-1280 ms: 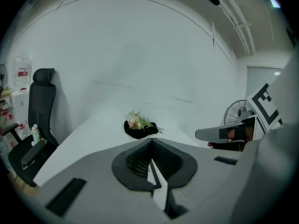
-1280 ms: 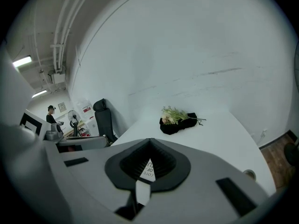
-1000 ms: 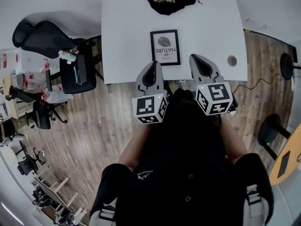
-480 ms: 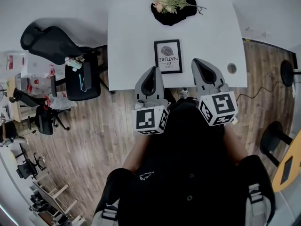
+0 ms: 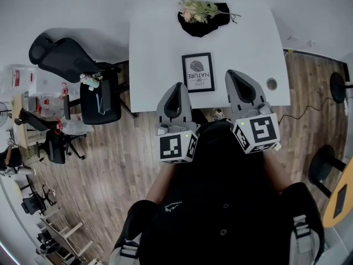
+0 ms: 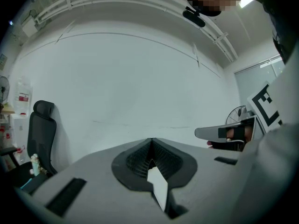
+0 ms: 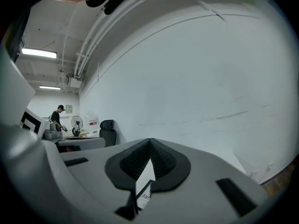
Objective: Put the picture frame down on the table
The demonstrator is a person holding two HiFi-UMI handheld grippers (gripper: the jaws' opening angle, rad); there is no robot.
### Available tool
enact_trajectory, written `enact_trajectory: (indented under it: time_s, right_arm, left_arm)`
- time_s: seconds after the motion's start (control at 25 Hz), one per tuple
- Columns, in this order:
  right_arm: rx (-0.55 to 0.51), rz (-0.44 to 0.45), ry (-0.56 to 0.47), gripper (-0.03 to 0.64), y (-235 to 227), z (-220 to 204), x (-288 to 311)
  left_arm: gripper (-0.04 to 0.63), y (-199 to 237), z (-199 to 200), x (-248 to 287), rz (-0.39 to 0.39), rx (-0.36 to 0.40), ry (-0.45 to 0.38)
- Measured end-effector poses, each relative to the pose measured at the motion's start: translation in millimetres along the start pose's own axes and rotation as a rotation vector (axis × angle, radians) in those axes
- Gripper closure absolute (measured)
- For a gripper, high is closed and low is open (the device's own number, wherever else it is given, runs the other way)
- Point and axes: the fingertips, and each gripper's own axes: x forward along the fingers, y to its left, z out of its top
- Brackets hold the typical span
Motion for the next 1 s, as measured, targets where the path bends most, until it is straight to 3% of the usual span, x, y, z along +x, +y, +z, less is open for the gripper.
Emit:
enact_trajectory:
  time_s: [1.0]
  right_arm:
    - [-0.007, 0.028, 0.032, 0.618, -2, -13, 4]
  left_arm:
    - [0.589, -2, -7, 3, 0.025, -0.01, 0.008]
